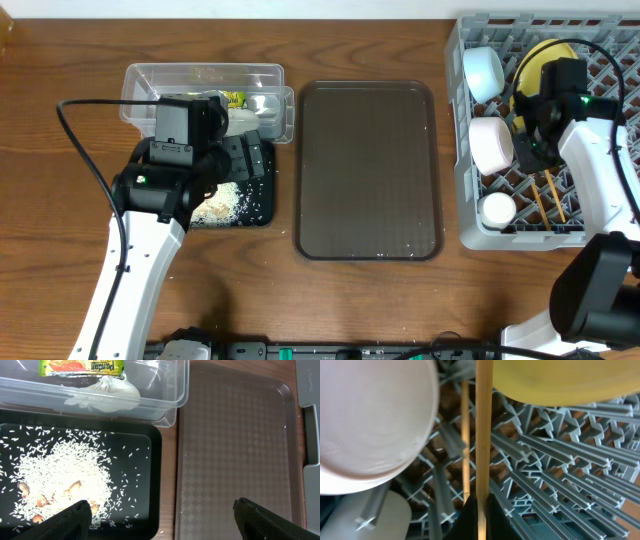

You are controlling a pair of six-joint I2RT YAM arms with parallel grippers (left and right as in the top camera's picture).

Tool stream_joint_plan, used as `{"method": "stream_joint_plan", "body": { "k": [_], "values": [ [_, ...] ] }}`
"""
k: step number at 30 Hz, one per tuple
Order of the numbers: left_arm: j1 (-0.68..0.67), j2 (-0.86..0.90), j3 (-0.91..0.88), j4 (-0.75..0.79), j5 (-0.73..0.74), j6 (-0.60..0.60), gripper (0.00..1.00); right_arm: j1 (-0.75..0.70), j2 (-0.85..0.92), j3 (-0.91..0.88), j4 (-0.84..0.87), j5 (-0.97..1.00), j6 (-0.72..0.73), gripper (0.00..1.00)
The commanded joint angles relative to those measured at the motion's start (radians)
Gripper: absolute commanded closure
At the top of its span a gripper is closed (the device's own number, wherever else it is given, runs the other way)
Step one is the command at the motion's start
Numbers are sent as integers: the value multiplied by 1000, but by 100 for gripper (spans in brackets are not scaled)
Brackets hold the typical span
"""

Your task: Sort waste into correct bins and load items into the dishwasher rack

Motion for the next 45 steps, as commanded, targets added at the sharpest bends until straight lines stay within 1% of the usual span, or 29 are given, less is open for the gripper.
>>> {"method": "stream_joint_plan", "body": {
  "k": [1,4,6,9,10,12,15,17,21,30,33,38,41,45],
  "values": [
    [4,6,8,-2,-9,10,7,-25,3,-6,13,8,67,99],
    [4,6,8,-2,-9,10,7,-26,3,-6,21,8,67,99],
    [4,6,8,-2,-9,10,7,-26,3,-6,25,7,67,88],
    [4,6,8,-2,-9,10,7,-26,3,-6,32,8,67,45],
    [4,6,8,-2,-9,10,7,-25,3,-6,35,8,67,26],
    [4,6,8,-2,-9,10,7,-25,3,-6,37,6,67,1],
    [4,6,8,-2,-9,10,7,-25,-1,1,40,-50,67,1],
    [4,6,8,-2,-9,10,7,-24,-17,14,39,-126,67,1],
    [4,6,8,-2,-9,10,7,-17,-100,45,39,-266,66,1],
    [4,6,8,-2,-9,10,7,5,-451,92,37,-486,67,1],
    [4,6,8,-2,-9,10,7,5,-576,92,19,-592,66,1],
    [4,6,8,-2,-9,10,7,5,-734,92,16,-607,66,1],
    [4,6,8,-2,-9,10,7,5,-808,92,15,-607,66,1],
    [4,6,8,-2,-9,10,7,5,-885,92,-30,-603,64,1]
  ]
}}
